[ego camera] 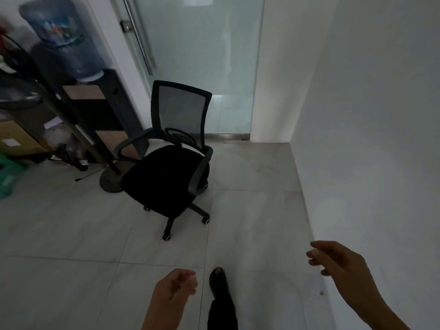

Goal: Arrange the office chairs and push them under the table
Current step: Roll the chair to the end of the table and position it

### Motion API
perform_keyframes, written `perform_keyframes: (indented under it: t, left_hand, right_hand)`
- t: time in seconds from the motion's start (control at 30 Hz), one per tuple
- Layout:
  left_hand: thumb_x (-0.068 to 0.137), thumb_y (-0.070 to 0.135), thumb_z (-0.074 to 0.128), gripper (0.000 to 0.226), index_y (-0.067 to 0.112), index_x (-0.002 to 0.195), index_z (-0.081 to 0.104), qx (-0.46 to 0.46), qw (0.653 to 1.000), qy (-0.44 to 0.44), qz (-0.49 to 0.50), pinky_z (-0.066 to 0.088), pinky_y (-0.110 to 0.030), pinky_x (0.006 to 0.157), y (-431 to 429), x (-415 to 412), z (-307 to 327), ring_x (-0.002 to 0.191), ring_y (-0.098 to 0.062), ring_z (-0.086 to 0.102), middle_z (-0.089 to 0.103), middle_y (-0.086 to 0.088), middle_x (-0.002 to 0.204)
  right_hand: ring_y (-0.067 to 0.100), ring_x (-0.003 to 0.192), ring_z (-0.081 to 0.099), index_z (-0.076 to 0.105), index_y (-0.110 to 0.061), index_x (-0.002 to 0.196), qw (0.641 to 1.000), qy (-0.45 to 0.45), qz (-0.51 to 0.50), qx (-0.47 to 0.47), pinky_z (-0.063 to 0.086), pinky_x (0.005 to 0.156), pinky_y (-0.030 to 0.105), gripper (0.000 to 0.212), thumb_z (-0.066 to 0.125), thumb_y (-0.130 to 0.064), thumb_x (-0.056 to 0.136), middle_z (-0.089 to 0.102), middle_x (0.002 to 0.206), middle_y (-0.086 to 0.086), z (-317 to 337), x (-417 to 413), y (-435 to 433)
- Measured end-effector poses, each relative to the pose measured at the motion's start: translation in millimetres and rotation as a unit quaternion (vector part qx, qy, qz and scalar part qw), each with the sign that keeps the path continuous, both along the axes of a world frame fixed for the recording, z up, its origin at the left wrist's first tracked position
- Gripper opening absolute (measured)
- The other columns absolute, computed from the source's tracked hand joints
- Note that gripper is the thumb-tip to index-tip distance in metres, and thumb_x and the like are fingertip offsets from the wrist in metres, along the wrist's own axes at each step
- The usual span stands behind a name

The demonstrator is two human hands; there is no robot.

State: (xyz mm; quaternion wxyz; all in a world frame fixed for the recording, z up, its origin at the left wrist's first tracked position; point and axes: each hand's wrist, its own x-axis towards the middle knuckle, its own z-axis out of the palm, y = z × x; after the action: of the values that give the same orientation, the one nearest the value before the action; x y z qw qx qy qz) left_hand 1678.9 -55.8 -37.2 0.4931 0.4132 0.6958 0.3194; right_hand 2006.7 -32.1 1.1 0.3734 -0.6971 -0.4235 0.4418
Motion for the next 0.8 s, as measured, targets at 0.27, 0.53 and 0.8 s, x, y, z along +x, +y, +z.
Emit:
perform_keyframes:
  t: [0.27,0.53,0.8]
  left_hand:
    - [0.085,0.004,0.060,0.008,0.007,0.081,0.067,0.006,0.999,-0.023,0.024,0.046,-0.031,0.060,223,-22,6,0.066,-0.025,0.064,0.071,-0.008,0.065]
    - [0.090,0.013,0.056,0.010,0.015,0.087,0.066,0.057,0.995,0.012,-0.083,0.052,-0.034,0.074,438,6,44,0.081,-0.024,0.066,0.070,-0.011,0.083]
    - [0.089,0.012,0.056,0.009,0.014,0.088,0.065,0.019,1.000,0.020,-0.013,0.050,-0.032,0.075,592,41,18,0.084,-0.024,0.066,0.070,-0.009,0.084]
  right_hand:
    - [0.012,0.067,0.072,0.071,-0.012,0.092,0.999,0.002,-0.050,-0.021,0.053,0.063,0.035,0.012,0.066,-0.005,0.084,0.077,0.074,-0.001,-11,-16,182]
    - [0.015,0.070,0.072,0.071,-0.014,0.090,0.995,0.004,-0.100,-0.014,0.052,0.064,0.036,0.013,0.065,-0.003,0.084,0.077,0.075,0.001,5,3,339]
    - [0.012,0.065,0.071,0.071,-0.011,0.088,0.996,0.012,-0.082,-0.034,0.052,0.061,0.035,0.010,0.066,-0.003,0.084,0.076,0.071,0.001,-25,49,526]
